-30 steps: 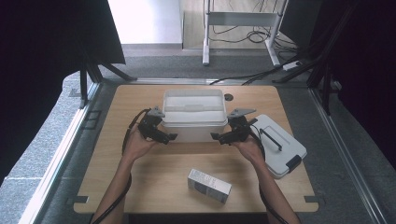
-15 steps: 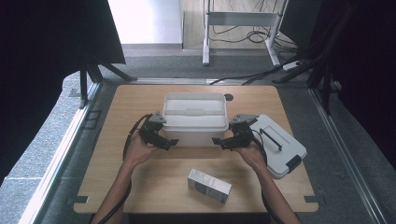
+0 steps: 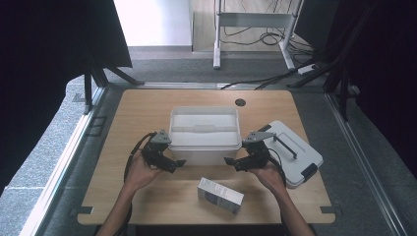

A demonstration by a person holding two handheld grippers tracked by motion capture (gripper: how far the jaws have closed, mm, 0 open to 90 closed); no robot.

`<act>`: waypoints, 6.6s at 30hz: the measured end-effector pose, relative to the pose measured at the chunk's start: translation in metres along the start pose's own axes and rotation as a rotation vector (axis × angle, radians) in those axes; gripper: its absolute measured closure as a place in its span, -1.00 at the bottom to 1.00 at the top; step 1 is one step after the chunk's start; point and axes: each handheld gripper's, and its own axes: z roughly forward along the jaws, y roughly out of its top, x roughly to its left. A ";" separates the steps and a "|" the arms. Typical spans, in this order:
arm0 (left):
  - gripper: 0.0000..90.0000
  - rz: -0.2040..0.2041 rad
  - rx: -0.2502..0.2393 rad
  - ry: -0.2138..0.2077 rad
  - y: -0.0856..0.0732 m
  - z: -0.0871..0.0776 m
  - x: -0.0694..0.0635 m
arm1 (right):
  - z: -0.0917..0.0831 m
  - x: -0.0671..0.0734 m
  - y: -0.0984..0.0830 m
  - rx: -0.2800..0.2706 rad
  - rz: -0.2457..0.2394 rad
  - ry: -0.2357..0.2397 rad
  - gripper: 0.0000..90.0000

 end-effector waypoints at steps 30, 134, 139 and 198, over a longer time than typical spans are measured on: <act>-1.00 0.071 0.084 -0.050 -0.031 -0.035 0.001 | -0.024 0.015 -0.056 0.161 -0.001 -0.116 -1.00; 0.98 0.439 0.367 -0.198 0.161 0.011 0.017 | -0.017 0.004 -0.099 0.167 0.027 -0.186 -1.00; 0.98 0.362 0.365 -0.163 0.153 0.004 0.030 | -0.017 0.004 -0.099 0.166 0.022 -0.186 -1.00; 0.98 -0.190 0.344 0.241 0.018 -0.113 0.131 | -0.017 0.004 -0.099 0.169 0.023 -0.184 -1.00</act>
